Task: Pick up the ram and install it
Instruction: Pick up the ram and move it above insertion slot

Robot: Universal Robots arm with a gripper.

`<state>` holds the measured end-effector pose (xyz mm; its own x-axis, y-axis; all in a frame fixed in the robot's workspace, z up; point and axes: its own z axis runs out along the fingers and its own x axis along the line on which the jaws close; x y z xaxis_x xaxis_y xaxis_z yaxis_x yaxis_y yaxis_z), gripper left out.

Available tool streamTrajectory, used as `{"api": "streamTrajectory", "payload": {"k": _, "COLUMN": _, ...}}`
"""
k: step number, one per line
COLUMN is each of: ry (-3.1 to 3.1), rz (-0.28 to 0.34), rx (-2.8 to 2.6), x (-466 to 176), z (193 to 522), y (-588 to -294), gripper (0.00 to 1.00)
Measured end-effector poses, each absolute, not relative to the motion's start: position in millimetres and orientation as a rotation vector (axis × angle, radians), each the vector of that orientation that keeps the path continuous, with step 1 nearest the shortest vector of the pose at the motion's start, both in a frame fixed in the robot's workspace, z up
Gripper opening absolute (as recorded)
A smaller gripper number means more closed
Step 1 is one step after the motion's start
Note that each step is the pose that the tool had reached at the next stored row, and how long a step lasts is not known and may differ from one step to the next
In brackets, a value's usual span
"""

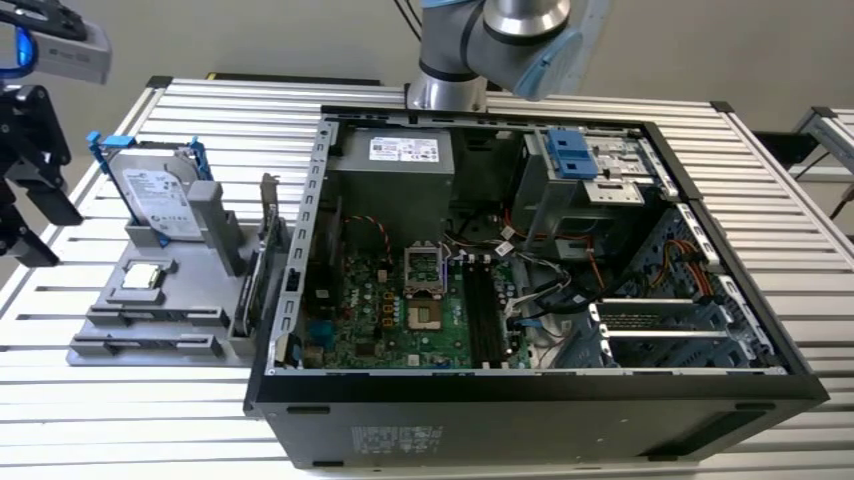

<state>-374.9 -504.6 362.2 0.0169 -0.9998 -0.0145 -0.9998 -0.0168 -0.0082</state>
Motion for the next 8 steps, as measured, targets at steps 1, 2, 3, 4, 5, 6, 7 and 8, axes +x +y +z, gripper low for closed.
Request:
{"api": "streamTrajectory", "payload": {"k": 1, "ry": 2.189, "rz": 0.007, "rx": -2.231, "x": -374.8, "z": 361.5, "y": -504.6, "gripper": 1.00}}
{"api": "streamTrajectory", "payload": {"k": 2, "ry": 2.187, "rz": 0.007, "rx": -2.233, "x": -374.8, "z": 360.6, "y": -504.6, "gripper": 1.00}}
{"api": "streamTrajectory", "payload": {"k": 3, "ry": 2.185, "rz": 0.007, "rx": -2.236, "x": -374.8, "z": 359.9, "y": -504.6, "gripper": 1.00}}
{"api": "streamTrajectory", "payload": {"k": 4, "ry": 2.183, "rz": 0.007, "rx": -2.237, "x": -374.7, "z": 359.1, "y": -504.6, "gripper": 1.00}}
{"api": "streamTrajectory", "payload": {"k": 5, "ry": 2.181, "rz": 0.007, "rx": -2.239, "x": -374.7, "z": 358.4, "y": -504.6, "gripper": 1.00}}
{"api": "streamTrajectory", "payload": {"k": 6, "ry": 2.181, "rz": 0.007, "rx": -2.239, "x": -374.7, "z": 357.7, "y": -504.6, "gripper": 1.00}}
{"api": "streamTrajectory", "payload": {"k": 7, "ry": 2.181, "rz": 0.007, "rx": -2.239, "x": -374.7, "z": 356.8, "y": -504.6, "gripper": 1.00}}
{"api": "streamTrajectory", "payload": {"k": 8, "ry": 2.181, "rz": 0.007, "rx": -2.239, "x": -374.6, "z": 355.7, "y": -504.6, "gripper": 1.00}}
